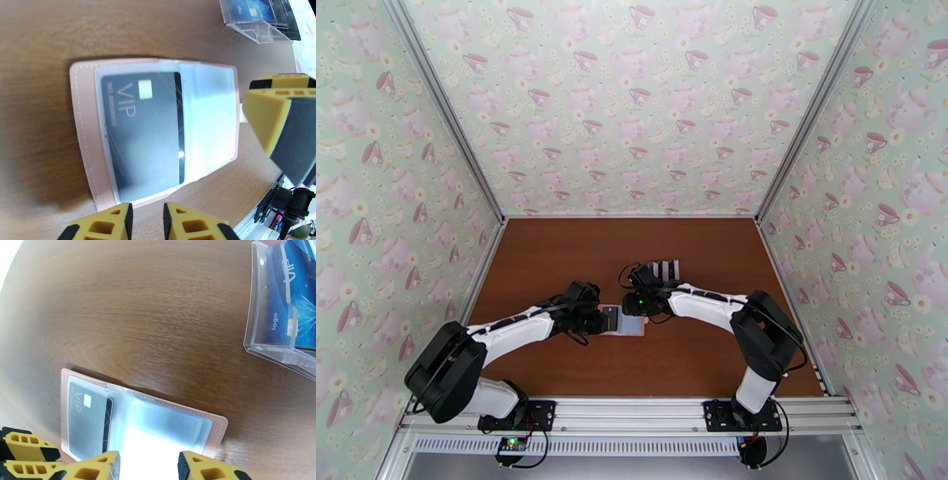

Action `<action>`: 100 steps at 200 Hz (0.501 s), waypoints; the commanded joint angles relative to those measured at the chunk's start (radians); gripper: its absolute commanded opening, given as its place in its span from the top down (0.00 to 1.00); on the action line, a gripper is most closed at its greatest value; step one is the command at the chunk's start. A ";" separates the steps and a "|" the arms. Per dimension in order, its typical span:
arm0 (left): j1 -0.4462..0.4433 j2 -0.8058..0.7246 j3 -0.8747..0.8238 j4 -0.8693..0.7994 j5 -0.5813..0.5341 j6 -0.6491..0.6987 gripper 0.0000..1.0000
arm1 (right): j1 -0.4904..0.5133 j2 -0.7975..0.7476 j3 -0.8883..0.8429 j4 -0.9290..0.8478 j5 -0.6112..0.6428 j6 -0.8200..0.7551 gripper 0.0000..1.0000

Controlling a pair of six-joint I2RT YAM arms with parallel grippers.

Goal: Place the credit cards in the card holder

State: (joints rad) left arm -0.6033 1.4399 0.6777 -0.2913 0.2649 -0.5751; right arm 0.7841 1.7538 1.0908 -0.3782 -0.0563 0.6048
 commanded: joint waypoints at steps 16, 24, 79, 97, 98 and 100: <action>-0.003 0.006 -0.029 0.029 -0.006 -0.006 0.72 | -0.004 0.001 -0.013 0.015 -0.015 -0.011 0.55; -0.004 0.011 -0.032 0.034 -0.007 -0.005 0.72 | -0.005 0.001 -0.014 0.016 -0.017 -0.010 0.55; -0.002 0.036 -0.063 0.070 -0.019 -0.004 0.73 | -0.004 0.004 -0.018 0.019 -0.017 -0.007 0.55; -0.001 0.037 -0.074 0.076 -0.042 0.000 0.72 | -0.005 0.010 -0.016 0.022 -0.020 -0.008 0.55; -0.002 0.037 -0.074 0.076 -0.043 0.000 0.72 | -0.005 0.010 -0.016 0.021 -0.021 -0.007 0.55; -0.001 0.037 -0.077 0.078 -0.045 0.000 0.72 | -0.005 0.011 -0.015 0.021 -0.022 -0.007 0.55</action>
State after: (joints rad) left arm -0.6037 1.4647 0.6254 -0.2359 0.2562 -0.5766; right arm 0.7837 1.7542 1.0870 -0.3676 -0.0608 0.6048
